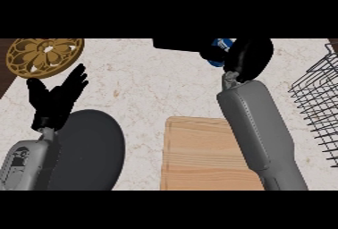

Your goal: Pick the can from the cutting board and place it in the basket

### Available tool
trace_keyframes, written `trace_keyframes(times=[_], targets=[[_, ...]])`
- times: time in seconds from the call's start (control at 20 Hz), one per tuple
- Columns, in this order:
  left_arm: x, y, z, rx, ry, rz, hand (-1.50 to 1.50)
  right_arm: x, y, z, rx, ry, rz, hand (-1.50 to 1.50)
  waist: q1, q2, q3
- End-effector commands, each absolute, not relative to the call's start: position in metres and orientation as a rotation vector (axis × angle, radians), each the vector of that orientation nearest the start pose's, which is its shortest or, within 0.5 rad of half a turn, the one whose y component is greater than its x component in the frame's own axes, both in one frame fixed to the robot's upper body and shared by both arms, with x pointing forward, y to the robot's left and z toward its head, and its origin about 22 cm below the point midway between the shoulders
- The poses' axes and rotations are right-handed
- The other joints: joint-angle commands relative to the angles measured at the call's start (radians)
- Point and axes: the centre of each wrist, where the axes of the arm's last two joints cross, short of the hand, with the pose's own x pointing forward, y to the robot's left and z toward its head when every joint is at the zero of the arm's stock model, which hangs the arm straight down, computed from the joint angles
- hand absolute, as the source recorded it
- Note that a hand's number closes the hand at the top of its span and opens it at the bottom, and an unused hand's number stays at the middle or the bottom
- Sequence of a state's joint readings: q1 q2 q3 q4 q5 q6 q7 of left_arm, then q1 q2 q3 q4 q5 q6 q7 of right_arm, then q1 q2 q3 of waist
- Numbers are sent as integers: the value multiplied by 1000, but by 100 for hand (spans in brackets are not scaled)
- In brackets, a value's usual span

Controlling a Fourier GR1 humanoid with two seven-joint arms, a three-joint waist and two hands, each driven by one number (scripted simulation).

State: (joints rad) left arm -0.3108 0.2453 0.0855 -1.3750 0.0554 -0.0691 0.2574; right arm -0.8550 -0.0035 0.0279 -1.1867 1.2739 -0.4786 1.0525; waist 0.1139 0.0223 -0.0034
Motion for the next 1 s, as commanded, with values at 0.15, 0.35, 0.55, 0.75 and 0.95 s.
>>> trace_keyframes(times=[0.15,0.35,0.55,0.75,0.95], targets=[[316,284,46,149,-1406,-134,0,421,-73,217,-1380,-1228,-214,150,-41,-5,0],[314,297,53,148,-1409,-122,0,435,-67,237,-1454,-1216,-229,150,-41,-4,1],[308,305,44,158,-1413,-130,0,450,-93,251,-1517,-1187,-290,150,-52,-2,1],[306,303,44,155,-1414,-124,0,456,-96,280,-1586,-1130,-324,150,-54,-5,1],[296,302,32,162,-1403,-115,0,469,-153,285,-1690,-980,-333,150,-60,-3,1]])
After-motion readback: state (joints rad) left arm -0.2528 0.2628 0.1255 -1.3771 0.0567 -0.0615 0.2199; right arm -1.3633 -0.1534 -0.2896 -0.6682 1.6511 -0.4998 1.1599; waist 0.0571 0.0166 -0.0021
